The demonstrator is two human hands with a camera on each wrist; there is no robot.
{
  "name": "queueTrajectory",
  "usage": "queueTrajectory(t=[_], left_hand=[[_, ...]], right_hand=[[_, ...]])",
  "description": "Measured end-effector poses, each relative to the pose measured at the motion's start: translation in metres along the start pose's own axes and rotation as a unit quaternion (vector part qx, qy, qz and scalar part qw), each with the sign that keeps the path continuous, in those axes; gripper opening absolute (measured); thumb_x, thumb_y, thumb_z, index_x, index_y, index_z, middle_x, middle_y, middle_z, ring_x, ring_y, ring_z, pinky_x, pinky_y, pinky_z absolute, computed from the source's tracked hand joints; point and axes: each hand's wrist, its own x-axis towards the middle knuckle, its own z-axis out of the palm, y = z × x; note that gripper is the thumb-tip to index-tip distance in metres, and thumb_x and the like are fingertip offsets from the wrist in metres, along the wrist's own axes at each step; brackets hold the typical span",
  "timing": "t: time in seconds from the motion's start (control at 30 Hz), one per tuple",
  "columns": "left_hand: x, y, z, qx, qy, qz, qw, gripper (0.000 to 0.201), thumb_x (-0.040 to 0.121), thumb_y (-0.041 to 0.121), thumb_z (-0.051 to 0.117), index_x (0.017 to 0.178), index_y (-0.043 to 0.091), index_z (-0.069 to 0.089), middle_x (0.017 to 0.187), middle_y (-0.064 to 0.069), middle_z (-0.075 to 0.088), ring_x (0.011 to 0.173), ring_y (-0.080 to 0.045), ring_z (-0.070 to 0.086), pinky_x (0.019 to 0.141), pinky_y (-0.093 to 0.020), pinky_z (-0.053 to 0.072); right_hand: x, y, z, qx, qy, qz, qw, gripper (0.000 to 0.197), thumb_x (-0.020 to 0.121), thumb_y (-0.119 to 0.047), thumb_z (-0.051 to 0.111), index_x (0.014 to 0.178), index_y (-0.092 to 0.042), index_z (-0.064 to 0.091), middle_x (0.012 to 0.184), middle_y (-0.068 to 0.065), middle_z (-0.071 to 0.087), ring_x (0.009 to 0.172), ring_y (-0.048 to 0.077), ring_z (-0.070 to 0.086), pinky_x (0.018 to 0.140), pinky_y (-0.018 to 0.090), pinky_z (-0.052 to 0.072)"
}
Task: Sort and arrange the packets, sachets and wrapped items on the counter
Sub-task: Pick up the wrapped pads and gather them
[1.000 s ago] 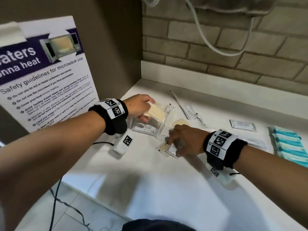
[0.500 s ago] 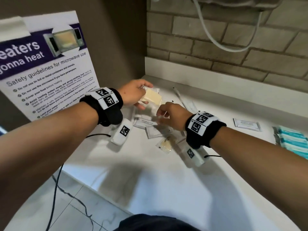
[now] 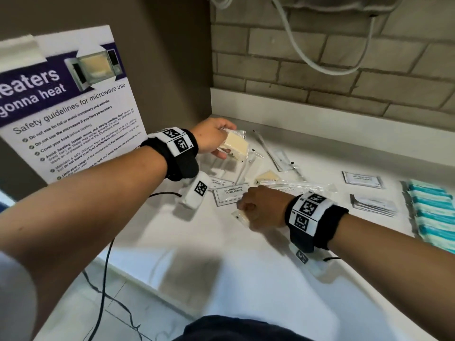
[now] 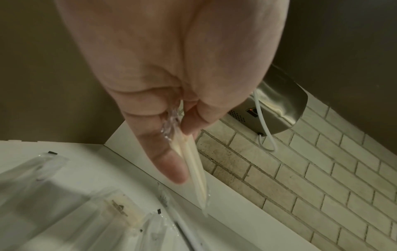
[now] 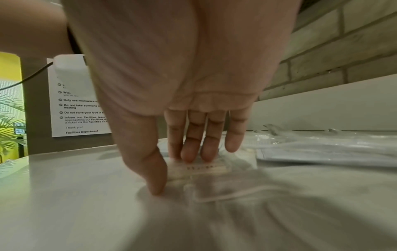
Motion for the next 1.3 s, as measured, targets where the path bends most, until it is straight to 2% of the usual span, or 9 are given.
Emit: queueTrajectory(t=[0.17, 0.3, 0.37, 0.53, 0.7, 0.83, 0.93, 1.1, 1.3], left_hand=[[0.001, 0.003, 0.005, 0.001, 0.003, 0.009, 1.000, 0.041, 0.099, 0.001, 0.032, 0.137, 0.009, 0.047, 0.134, -0.015, 0.051, 0.087, -0.025, 0.064, 0.053, -0.021, 0.058], [0.003, 0.001, 0.004, 0.006, 0.010, 0.006, 1.000, 0.042, 0.099, -0.001, 0.032, 0.137, 0.009, 0.046, 0.132, -0.017, 0.052, 0.077, -0.018, 0.064, 0.049, -0.020, 0.057], [0.004, -0.004, 0.004, 0.016, 0.007, 0.001, 1.000, 0.042, 0.099, -0.001, 0.032, 0.136, 0.010, 0.047, 0.130, -0.017, 0.053, 0.074, -0.016, 0.063, 0.052, -0.021, 0.057], [0.010, -0.018, 0.004, 0.034, 0.001, -0.018, 0.999, 0.044, 0.098, -0.001, 0.034, 0.134, 0.016, 0.050, 0.140, -0.013, 0.047, 0.076, -0.017, 0.067, 0.059, -0.024, 0.059], [0.015, -0.021, 0.000, 0.044, 0.006, -0.037, 0.998, 0.043, 0.096, 0.002, 0.036, 0.129, 0.024, 0.054, 0.141, -0.014, 0.047, 0.087, -0.033, 0.070, 0.083, -0.054, 0.056], [0.021, -0.014, -0.003, 0.036, 0.012, -0.036, 0.999, 0.042, 0.098, 0.002, 0.035, 0.132, 0.020, 0.052, 0.130, -0.013, 0.054, 0.073, -0.022, 0.066, 0.066, -0.038, 0.060], [0.025, -0.006, -0.001, 0.018, 0.022, -0.036, 0.999, 0.040, 0.099, 0.003, 0.035, 0.133, 0.018, 0.051, 0.126, -0.010, 0.056, 0.066, -0.018, 0.065, 0.050, -0.022, 0.055], [0.031, -0.010, 0.007, 0.007, 0.033, -0.040, 0.999, 0.042, 0.099, 0.000, 0.034, 0.134, 0.017, 0.050, 0.123, -0.005, 0.050, 0.053, -0.009, 0.064, 0.052, -0.021, 0.056], [0.029, -0.021, 0.002, 0.033, 0.042, -0.044, 0.998, 0.045, 0.097, -0.001, 0.035, 0.135, 0.019, 0.051, 0.140, -0.011, 0.048, 0.083, -0.032, 0.069, 0.079, -0.045, 0.059]], right_hand=[[0.001, 0.001, 0.003, -0.074, 0.005, -0.018, 0.997, 0.031, 0.085, -0.029, 0.059, 0.116, -0.028, 0.065, 0.119, 0.002, 0.059, 0.111, 0.026, 0.053, 0.092, 0.038, 0.046], [-0.002, 0.003, 0.000, -0.048, 0.006, -0.018, 0.999, 0.041, 0.079, -0.040, 0.045, 0.109, -0.023, 0.066, 0.105, 0.002, 0.064, 0.104, 0.026, 0.060, 0.088, 0.041, 0.051], [-0.001, 0.007, -0.004, 0.001, 0.028, -0.009, 1.000, 0.035, 0.090, -0.032, 0.043, 0.114, -0.022, 0.067, 0.106, 0.004, 0.067, 0.102, 0.026, 0.062, 0.091, 0.041, 0.049], [0.010, 0.019, -0.028, 0.060, 0.057, 0.016, 0.996, 0.034, 0.105, -0.022, 0.031, 0.119, -0.015, 0.061, 0.117, 0.006, 0.065, 0.094, 0.016, 0.052, 0.086, 0.026, 0.040], [0.029, 0.048, -0.065, 0.034, 0.099, 0.057, 0.993, 0.031, 0.103, -0.017, 0.034, 0.118, -0.008, 0.060, 0.122, 0.009, 0.064, 0.099, 0.021, 0.058, 0.086, 0.025, 0.040], [0.048, 0.072, -0.084, -0.018, 0.034, 0.081, 0.996, 0.006, 0.082, -0.015, 0.072, 0.084, -0.018, 0.066, 0.092, 0.004, 0.068, 0.090, 0.022, 0.064, 0.074, 0.024, 0.045], [0.063, 0.073, -0.072, -0.015, 0.003, 0.143, 0.990, 0.027, 0.094, -0.016, 0.052, 0.117, -0.008, 0.065, 0.124, 0.011, 0.064, 0.116, 0.028, 0.059, 0.087, 0.028, 0.047], [0.071, 0.067, -0.053, -0.090, -0.067, 0.148, 0.982, 0.033, 0.089, -0.029, 0.051, 0.106, -0.009, 0.071, 0.106, 0.008, 0.071, 0.102, 0.027, 0.067, 0.085, 0.029, 0.054], [0.074, 0.068, -0.051, -0.129, -0.065, 0.115, 0.983, 0.022, 0.086, -0.035, 0.049, 0.081, -0.017, 0.061, 0.096, 0.004, 0.071, 0.092, 0.027, 0.068, 0.086, 0.041, 0.056]])
